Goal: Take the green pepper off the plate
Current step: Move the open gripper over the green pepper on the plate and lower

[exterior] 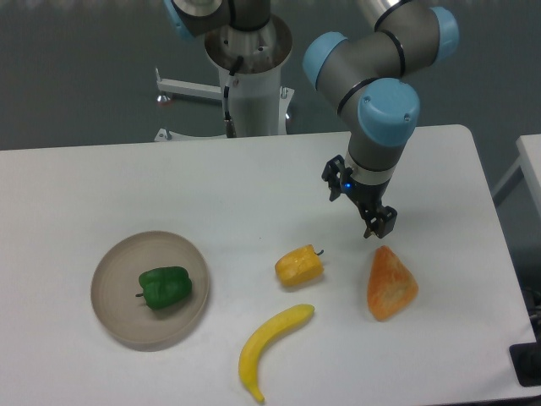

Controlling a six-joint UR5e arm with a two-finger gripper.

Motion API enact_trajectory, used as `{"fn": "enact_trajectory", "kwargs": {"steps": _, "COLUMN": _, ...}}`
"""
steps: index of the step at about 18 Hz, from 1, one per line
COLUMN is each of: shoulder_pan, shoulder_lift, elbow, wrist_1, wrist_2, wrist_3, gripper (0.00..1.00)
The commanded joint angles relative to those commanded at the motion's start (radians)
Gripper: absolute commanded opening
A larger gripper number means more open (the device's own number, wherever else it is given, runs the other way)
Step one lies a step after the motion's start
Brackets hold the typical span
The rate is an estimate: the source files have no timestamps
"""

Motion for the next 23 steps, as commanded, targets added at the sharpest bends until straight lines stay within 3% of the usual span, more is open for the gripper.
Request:
{"fn": "enact_trajectory", "kwargs": {"steps": 8, "shoulder_pan": -0.018, "shoulder_lift": 0.011, "elbow": -0.006, "wrist_1": 0.008, "wrist_2": -0.077, "wrist_3": -0.021, "gripper": 1.00}}
{"fn": "enact_trajectory", "kwargs": {"steps": 14, "shoulder_pan": -0.201, "shoulder_lift": 0.012, "elbow": -0.009, "wrist_1": 0.015, "wrist_2": -0.081, "wrist_3": -0.262, "gripper": 1.00}}
{"fn": "enact_trajectory", "kwargs": {"steps": 17, "shoulder_pan": -0.299, "shoulder_lift": -0.024, "elbow": -0.011, "wrist_1": 0.125, "wrist_2": -0.100, "wrist_3": -0.414, "gripper": 1.00}}
{"fn": "enact_trajectory", "kwargs": {"steps": 19, "shoulder_pan": -0.343, "shoulder_lift": -0.046, "elbow": -0.009, "wrist_1": 0.159, "wrist_2": -0.100, "wrist_3": -0.477, "gripper": 1.00}}
{"fn": "enact_trajectory", "kwargs": {"steps": 23, "shoulder_pan": -0.420, "shoulder_lift": -0.109, "elbow": -0.006, "wrist_1": 0.245, "wrist_2": -0.100, "wrist_3": -0.491, "gripper": 1.00}}
